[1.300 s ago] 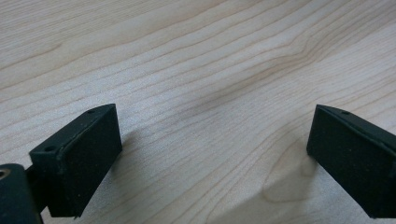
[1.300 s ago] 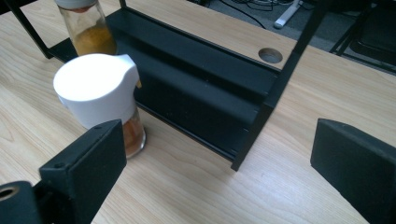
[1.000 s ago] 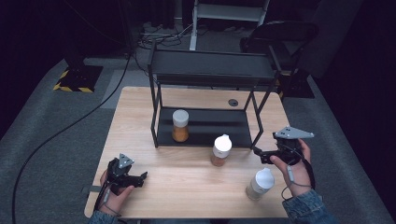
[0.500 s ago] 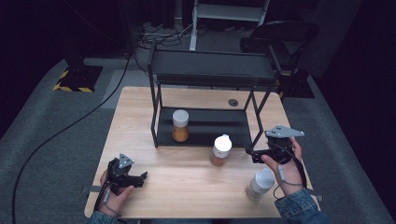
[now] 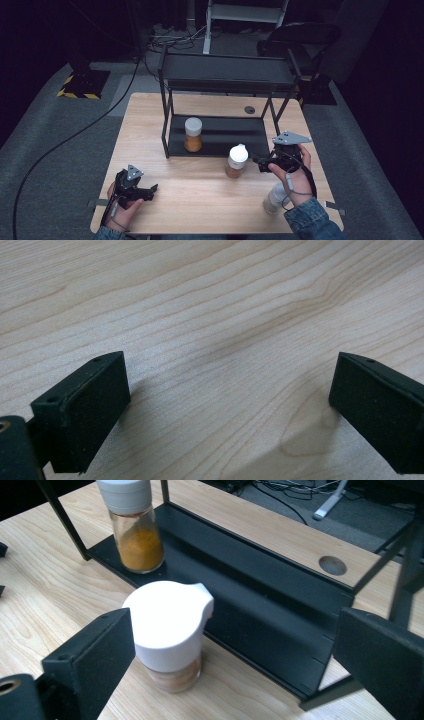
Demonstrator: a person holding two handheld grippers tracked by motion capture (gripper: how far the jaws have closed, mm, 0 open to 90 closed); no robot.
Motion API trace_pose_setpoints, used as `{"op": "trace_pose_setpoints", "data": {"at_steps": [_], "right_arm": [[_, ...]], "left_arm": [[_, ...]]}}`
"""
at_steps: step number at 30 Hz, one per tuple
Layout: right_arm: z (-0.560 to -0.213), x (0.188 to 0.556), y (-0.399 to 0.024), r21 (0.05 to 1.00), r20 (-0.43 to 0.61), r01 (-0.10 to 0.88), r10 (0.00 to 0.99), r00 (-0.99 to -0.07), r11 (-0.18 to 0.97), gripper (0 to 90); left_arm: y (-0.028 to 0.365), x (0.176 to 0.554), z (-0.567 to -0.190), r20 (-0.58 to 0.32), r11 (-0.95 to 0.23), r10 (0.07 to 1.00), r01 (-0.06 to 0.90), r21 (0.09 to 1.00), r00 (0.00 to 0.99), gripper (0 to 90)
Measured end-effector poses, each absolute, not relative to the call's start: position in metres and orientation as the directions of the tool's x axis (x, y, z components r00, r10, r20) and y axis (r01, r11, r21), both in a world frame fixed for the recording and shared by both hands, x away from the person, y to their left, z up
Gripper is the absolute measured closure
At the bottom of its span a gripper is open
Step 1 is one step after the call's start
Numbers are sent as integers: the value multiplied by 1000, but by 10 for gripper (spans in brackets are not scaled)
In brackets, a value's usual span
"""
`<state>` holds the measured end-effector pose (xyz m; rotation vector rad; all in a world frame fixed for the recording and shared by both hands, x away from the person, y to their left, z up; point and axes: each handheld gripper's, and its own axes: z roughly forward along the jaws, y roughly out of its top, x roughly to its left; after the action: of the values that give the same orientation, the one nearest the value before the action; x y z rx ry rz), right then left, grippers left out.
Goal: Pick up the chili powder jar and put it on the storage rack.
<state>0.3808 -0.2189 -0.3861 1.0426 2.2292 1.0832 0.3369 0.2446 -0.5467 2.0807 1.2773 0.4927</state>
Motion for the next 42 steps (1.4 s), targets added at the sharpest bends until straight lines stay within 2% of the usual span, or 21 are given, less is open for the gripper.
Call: {"op": "trace_pose_setpoints", "data": {"at_steps": [42], "right_arm": [[-430, 404, -165, 745, -41, 490, 763, -645, 453, 42]], "left_arm": [[244, 337, -547, -14, -322, 890, 649, 689, 457, 28]]}}
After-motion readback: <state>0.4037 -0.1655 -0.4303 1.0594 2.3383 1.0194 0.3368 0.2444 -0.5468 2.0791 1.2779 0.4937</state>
